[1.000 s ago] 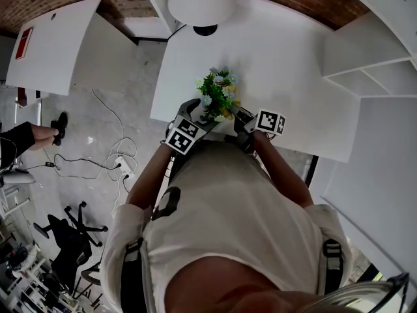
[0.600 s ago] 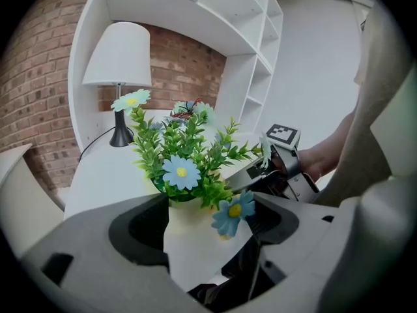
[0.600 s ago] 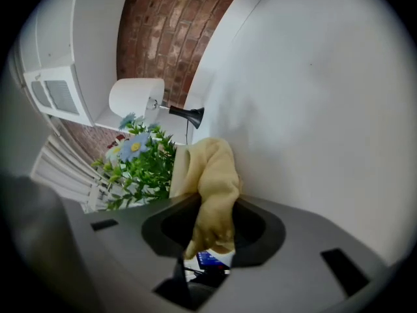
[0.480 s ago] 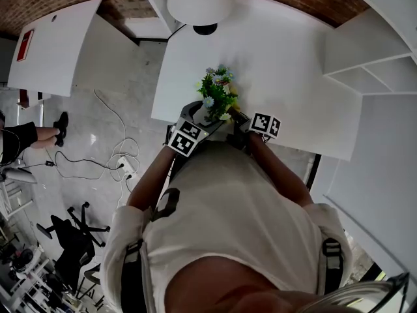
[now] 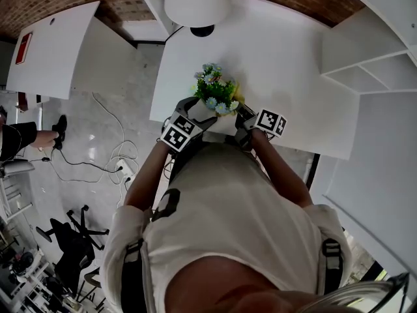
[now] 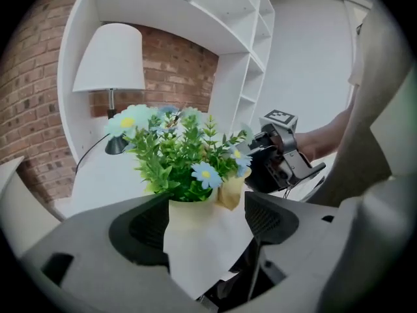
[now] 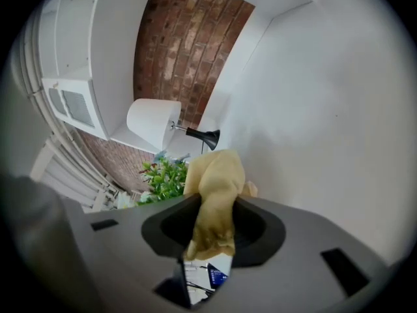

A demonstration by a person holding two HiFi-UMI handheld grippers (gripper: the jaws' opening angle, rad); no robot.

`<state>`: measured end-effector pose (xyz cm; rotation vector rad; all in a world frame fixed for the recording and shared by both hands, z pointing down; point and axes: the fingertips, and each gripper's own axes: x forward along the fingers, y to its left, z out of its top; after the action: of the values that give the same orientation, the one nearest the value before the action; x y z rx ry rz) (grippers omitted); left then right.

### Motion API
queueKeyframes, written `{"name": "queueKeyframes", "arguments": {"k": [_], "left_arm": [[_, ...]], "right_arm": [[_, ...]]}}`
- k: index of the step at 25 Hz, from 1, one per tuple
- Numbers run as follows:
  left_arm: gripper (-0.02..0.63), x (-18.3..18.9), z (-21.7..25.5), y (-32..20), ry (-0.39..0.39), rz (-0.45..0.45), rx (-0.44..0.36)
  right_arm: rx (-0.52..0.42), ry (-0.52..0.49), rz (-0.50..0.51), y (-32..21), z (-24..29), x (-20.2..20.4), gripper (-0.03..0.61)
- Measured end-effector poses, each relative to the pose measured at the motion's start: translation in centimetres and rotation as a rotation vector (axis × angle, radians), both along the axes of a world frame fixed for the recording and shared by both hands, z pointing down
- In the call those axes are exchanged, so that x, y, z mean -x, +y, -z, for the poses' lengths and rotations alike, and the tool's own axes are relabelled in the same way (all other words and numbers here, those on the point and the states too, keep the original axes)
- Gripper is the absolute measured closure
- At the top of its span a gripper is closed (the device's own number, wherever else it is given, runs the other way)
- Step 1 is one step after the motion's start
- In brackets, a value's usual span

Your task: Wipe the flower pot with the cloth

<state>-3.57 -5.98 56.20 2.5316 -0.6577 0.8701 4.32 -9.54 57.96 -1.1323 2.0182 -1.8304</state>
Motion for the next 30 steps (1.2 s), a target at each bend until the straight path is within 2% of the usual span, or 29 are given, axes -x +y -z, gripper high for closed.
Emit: {"name": "queueKeyframes", "arguments": {"k": [5,9,14,19,22,24,30], "left_arm": [[0.265,-0.8,-0.8,-0.1,-0.029,-0.008,0.001],[0.264,-1.3,-0.6,0.2,-0.005,0.041,0.001],[0.265,-2.4,-0.4,1.6,0.020,0.022,0.020],[0.265,-1.7,0.0,1.5,0.021,0.013,0.012],[0.265,0.8,-0.5,-0.1,-0.029,0.052,-0.014],[0.265,2.1,-1.0,-1.2,-0.060,0.049,-0.019],[0.264,1.2,-0.9,-3.0,-0.038,-0.001,-0.040]], "right_arm": [[0.006,-0.010,0.024,0.8,-0.6,1.0,0.460],[0.061,-0.021,-0.003,1.7,-2.4,1.1,0.459],[0.122,0.017,-0.022,2.8,-4.3,1.0,0.459],[0.110,0.035,0.019,2.6,-4.3,1.0,0.448],[0.099,0.029,0.028,2.3,-3.8,0.8,0.448],[0.081,0.009,0.025,1.8,-2.9,0.7,0.448],[0.034,-0.039,0.038,0.8,-1.0,1.0,0.448]]}}
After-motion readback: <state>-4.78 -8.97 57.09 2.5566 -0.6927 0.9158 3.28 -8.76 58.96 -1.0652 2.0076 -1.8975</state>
